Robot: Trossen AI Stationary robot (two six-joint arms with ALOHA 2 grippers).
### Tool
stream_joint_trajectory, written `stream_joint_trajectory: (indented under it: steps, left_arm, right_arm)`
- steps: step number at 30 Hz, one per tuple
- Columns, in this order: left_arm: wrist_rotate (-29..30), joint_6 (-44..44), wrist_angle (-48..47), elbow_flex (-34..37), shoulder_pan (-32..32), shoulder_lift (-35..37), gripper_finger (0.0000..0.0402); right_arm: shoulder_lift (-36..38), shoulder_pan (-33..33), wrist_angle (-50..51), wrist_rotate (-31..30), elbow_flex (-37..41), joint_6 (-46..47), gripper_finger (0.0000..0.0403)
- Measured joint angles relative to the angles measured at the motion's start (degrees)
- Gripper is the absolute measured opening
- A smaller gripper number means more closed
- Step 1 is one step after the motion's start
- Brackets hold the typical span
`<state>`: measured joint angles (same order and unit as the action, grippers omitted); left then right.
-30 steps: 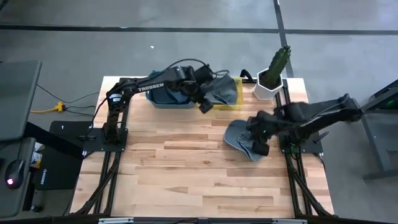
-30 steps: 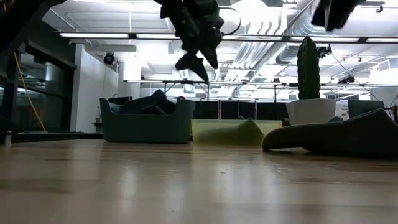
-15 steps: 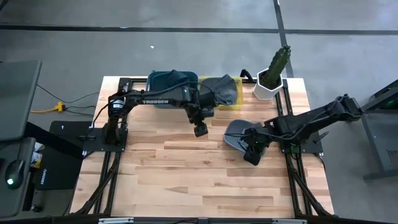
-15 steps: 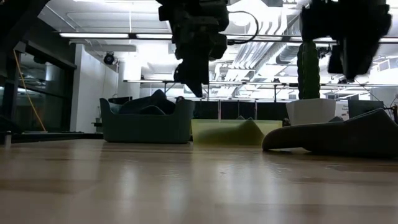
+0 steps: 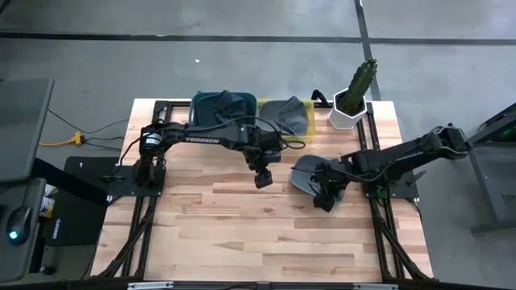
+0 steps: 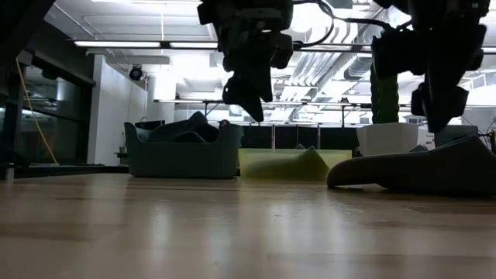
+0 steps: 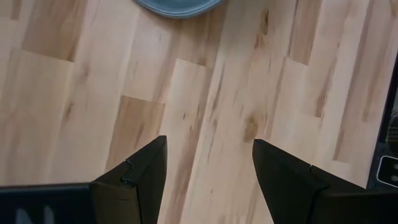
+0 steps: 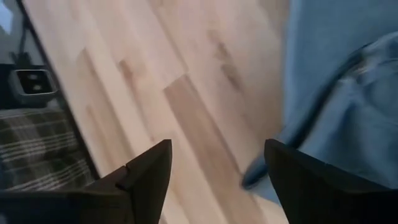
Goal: Pick & Place hat
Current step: Put the gray cap into the yellow bin
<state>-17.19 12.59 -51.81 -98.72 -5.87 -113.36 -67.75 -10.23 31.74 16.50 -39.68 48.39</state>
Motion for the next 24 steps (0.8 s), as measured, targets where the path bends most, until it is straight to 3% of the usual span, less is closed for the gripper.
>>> stream_joint_trajectory:
  steps: [8, 17, 24]
  left_arm:
    - [-0.3, 1.2, -0.1, 0.0, -0.1, 0.0, 0.0213]
    - [-0.2, 2.7, -0.1, 0.0, -0.1, 0.0, 0.0213]
    - [-0.2, 4.4, -0.2, 0.0, -0.1, 0.0, 0.0213]
  right_arm:
    - [0.0, 4.4, 9.3, -4.9, -0.7, -5.9, 0.0252]
    - [-0.7, 5.4, 7.1, -9.0, -0.7, -11.8, 0.0252]
    - [-6.4, 5.3, 6.0, -12.1, -0.7, -14.1, 0.0252]
